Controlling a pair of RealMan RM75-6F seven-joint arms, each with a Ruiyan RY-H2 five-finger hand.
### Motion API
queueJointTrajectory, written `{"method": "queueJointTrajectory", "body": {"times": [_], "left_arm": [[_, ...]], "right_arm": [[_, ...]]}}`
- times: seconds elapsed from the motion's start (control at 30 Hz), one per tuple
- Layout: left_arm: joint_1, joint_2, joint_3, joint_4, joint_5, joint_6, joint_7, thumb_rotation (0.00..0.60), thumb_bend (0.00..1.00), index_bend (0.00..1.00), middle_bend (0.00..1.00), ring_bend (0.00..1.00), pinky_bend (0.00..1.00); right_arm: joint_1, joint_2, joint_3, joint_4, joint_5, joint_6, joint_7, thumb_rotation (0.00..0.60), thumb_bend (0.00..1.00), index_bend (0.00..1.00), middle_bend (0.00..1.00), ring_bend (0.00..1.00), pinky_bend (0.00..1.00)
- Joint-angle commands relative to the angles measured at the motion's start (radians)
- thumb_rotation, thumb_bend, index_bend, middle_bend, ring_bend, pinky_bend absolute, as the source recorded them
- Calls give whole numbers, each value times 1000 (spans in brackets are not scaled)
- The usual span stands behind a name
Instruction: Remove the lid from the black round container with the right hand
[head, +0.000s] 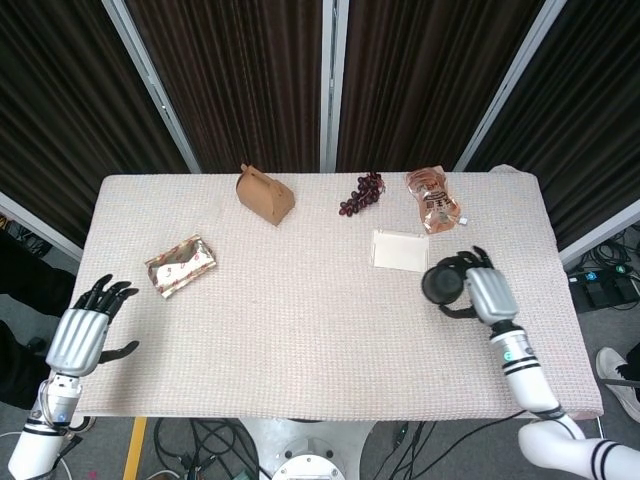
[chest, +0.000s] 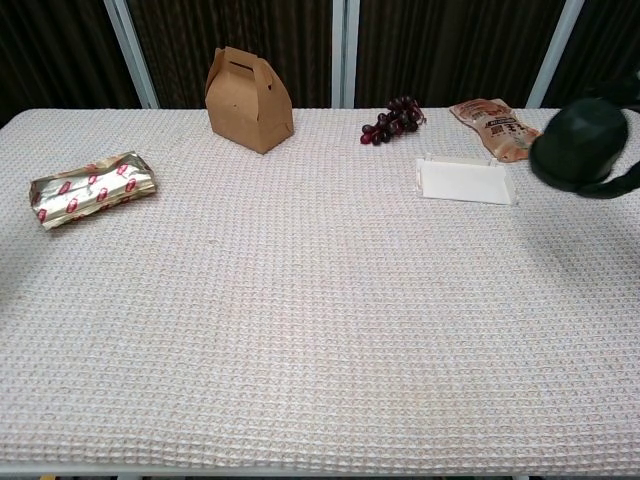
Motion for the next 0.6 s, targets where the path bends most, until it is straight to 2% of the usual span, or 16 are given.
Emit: {"method": "queueJointTrajectory", "body": {"times": [0.03, 0.2, 0.3, 0.4, 0.53, 0.6], "left_arm": [[0, 0, 0, 0, 0, 0, 0, 600, 21, 227, 167, 76, 266], [0, 0, 0, 0, 0, 0, 0, 600, 21, 227, 168, 76, 265], [0, 0, 0, 0, 0, 0, 0, 600, 21, 227, 168, 76, 265], [0, 0, 0, 0, 0, 0, 0, 600, 21, 227, 168, 76, 265], [0, 0, 0, 0, 0, 0, 0, 600, 21, 227, 168, 76, 266], [0, 0, 0, 0, 0, 0, 0, 600, 21, 227, 168, 76, 266]], "right_arm": [[6, 25, -11, -44, -26, -55, 3, 600, 149, 445, 515, 139, 0], [96, -107, -48, -119, -103, -114, -145, 600, 148, 445, 515, 141, 0], [106, -160, -47, -126, -103, -92, -193, 600, 148, 446, 514, 142, 0], [73, -132, -37, -100, -80, -34, -195, 600, 148, 446, 514, 142, 0], [0, -33, -16, -19, -10, 17, -84, 600, 148, 446, 514, 141, 0], [-21, -11, -26, 10, 1, 3, -24, 600, 149, 447, 514, 140, 0]]}}
